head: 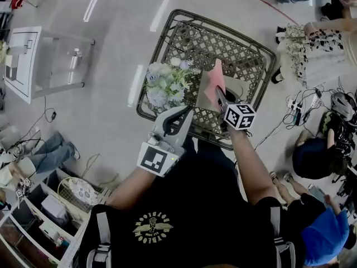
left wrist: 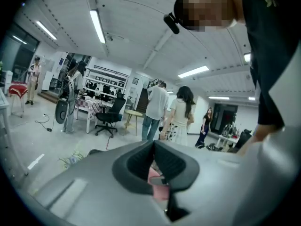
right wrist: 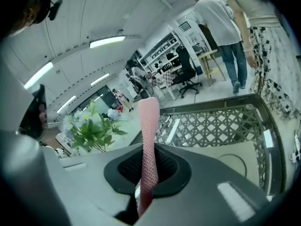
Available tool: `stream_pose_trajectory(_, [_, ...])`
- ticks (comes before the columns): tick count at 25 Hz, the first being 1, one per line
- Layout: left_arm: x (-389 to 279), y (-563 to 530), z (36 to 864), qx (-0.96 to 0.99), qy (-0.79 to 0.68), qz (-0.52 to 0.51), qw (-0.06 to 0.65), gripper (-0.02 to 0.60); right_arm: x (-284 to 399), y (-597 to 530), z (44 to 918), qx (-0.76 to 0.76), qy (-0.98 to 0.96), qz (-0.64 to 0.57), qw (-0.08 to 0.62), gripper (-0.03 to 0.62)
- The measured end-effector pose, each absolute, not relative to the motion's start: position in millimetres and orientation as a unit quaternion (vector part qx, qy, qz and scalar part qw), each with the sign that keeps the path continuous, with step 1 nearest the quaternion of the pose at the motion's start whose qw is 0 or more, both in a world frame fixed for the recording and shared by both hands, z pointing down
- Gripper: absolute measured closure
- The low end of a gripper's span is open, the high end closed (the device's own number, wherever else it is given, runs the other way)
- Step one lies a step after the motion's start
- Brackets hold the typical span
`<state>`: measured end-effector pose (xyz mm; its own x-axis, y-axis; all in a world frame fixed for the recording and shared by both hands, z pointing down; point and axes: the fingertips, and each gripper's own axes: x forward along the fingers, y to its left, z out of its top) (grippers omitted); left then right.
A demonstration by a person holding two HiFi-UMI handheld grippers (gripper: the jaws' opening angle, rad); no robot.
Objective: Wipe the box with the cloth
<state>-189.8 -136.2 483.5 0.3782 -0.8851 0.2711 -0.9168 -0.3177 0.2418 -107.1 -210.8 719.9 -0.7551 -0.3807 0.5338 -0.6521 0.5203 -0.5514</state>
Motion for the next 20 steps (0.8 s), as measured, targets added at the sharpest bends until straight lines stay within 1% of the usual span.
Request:
stream_pose_trajectory(3, [-186.1, -126.5, 493.7, 0.806, -0.555, 0.038, 0.201, 0.581, -113.0, -205.7, 756.9, 0.303, -0.84, 0.39, 0.223, 0.577])
stream_pose_trajectory(6, [-196.0, -121.3, 495.8, 0.802, -0.556, 0.044, 0.216, 0.581, -130.0, -202.8, 783.9, 0.313, -0.821, 0.399, 0.263, 0.577])
stream_pose_trajectory(8, [-202.2, -120.9, 496.6, 0.801, -0.557, 0.048, 0.215, 0.581, -130.9, -203.6, 799.7, 0.323, -0.807, 0.391, 0.301, 0.577])
stream_pose_trajectory(10, [-206.8, -123.4, 496.3, 0.805, -0.557, 0.049, 0.196, 0.581, -123.8, -206.3, 810.4, 0.332, -0.8, 0.38, 0.324, 0.577])
stream_pose_trajectory(12, [-209.7, -126.3, 496.2, 0.807, -0.56, 0.049, 0.183, 0.581, -112.5, -207.6, 815.4, 0.338, -0.796, 0.375, 0.333, 0.577])
stream_pose_trajectory(20, [-193.1, -133.9, 493.4, 0.815, -0.548, 0.048, 0.181, 0.581, -41.3, -217.5, 817.8, 0.381, -0.772, 0.359, 0.359, 0.577])
